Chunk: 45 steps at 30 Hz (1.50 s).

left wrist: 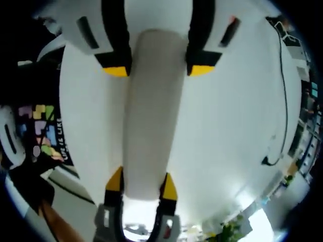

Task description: Arrange the utensils inside the cutlery case until each visible utensil rests in its matching compartment.

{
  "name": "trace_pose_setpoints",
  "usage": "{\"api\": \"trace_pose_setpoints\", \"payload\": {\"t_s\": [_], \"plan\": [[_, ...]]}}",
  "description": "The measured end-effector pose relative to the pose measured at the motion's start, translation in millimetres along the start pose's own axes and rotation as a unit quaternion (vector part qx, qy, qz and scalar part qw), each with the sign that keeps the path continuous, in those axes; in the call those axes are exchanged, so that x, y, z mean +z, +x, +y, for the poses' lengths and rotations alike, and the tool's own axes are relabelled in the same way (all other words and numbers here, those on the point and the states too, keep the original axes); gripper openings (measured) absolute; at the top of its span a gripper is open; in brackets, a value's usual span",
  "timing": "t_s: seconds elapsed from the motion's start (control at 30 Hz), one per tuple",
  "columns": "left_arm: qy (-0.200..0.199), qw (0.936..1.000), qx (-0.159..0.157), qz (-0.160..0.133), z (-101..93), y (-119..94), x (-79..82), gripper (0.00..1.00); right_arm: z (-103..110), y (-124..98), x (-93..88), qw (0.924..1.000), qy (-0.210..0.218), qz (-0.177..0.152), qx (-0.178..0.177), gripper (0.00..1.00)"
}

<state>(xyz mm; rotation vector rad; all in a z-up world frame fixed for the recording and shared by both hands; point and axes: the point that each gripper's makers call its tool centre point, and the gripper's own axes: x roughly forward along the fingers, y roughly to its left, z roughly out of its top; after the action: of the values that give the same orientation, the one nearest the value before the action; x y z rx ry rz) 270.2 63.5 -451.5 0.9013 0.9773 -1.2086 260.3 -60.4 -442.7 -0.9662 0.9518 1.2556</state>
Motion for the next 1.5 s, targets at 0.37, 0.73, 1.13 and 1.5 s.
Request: {"api": "trace_pose_setpoints", "payload": {"t_s": [0.37, 0.73, 1.13, 1.5], "plan": [[0.021, 0.9997, 0.007, 0.008, 28.4, 15, 35.6, 0.46, -33, -10, -32.8, 0.9996, 0.017, 0.005, -0.024, 0.43], [0.023, 0.9997, 0.002, -0.002, 48.2, 28, 58.0, 0.45, -58, -7, -56.9, 0.9993, 0.024, 0.000, -0.028, 0.43], [0.015, 0.9996, -0.014, 0.019, 53.4, 37, 58.5, 0.45, -67, 7, -65.3, 0.9994, 0.025, 0.022, -0.012, 0.43], [0.007, 0.9995, -0.026, 0.018, 50.8, 42, 59.6, 0.45, -68, 9, -70.4, 0.9989, 0.028, 0.038, -0.005, 0.43]]}}
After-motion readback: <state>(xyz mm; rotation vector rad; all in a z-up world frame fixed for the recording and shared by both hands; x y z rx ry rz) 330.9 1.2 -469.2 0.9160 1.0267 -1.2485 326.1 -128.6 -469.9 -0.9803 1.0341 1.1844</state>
